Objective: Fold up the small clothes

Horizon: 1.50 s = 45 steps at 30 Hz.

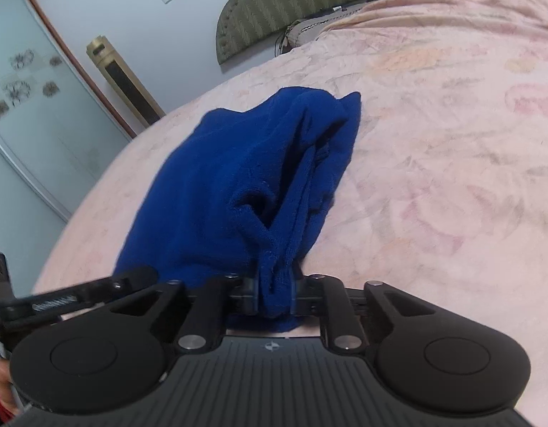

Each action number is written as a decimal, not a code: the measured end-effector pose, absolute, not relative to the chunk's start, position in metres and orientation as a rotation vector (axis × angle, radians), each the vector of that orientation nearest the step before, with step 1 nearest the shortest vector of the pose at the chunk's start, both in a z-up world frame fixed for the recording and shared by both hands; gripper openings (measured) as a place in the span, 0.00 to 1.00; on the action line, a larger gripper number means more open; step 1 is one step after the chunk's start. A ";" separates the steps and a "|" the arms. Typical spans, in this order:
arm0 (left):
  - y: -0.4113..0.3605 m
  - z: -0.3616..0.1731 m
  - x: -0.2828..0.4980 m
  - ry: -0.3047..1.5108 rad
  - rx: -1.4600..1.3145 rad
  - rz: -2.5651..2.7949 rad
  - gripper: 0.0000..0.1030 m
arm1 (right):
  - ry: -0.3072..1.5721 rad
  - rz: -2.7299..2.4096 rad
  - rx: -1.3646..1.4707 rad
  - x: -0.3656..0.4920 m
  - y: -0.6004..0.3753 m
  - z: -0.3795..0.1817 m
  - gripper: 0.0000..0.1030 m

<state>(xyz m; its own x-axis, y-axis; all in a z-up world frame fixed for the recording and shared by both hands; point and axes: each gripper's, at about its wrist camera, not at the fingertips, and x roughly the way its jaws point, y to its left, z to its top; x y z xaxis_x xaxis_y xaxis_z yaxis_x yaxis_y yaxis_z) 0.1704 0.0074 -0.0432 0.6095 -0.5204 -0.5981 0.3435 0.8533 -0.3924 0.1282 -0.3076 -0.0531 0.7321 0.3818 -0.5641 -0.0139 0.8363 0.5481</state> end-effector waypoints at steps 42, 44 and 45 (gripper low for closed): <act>-0.011 -0.051 0.083 0.652 0.051 -0.162 0.85 | 0.649 -0.040 0.055 0.049 -0.212 -0.054 1.00; -0.010 -0.052 0.082 0.651 0.048 -0.154 0.86 | 0.648 -0.045 0.054 0.048 -0.212 -0.054 1.00; -0.010 -0.052 0.082 0.651 0.046 -0.151 0.86 | 0.647 -0.048 0.053 0.047 -0.212 -0.054 1.00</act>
